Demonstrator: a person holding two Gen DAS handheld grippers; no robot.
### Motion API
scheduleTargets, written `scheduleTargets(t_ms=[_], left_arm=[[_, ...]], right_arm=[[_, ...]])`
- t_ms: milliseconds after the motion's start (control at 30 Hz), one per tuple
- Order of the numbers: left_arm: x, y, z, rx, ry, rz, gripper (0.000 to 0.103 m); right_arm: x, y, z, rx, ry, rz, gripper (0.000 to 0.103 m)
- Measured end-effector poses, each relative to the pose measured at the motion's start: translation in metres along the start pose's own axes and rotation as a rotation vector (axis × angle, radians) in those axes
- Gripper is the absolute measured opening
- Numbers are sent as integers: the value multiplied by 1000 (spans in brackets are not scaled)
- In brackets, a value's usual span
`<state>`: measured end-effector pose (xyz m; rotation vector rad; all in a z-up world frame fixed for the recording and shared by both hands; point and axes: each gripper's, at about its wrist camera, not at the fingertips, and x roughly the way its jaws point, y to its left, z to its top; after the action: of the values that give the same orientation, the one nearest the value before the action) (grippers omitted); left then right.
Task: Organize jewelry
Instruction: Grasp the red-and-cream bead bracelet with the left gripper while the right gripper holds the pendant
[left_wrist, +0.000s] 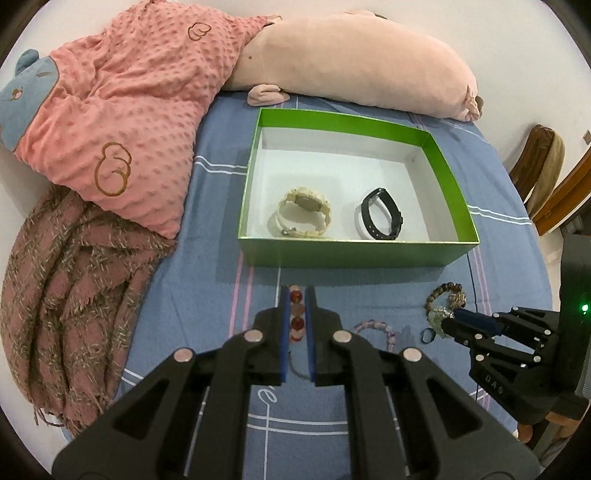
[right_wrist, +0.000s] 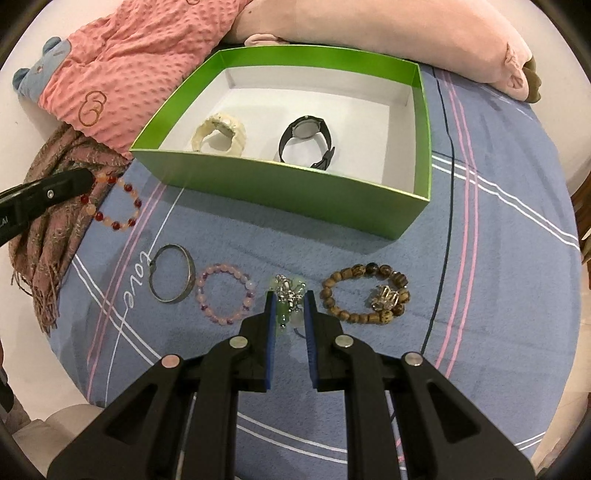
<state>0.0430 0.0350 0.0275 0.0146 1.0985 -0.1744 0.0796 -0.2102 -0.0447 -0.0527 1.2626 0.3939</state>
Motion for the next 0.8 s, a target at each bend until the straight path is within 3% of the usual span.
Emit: scheduleTargets(t_ms=[500,800], left_arm=[[-3,-7,-1,16,-8,7,8],[3,-7,-6,12,13,4,8]], right_arm=[[-33,8,11,-17,-82,-87,14],[-20,12,6,-17,-43,-69,14]])
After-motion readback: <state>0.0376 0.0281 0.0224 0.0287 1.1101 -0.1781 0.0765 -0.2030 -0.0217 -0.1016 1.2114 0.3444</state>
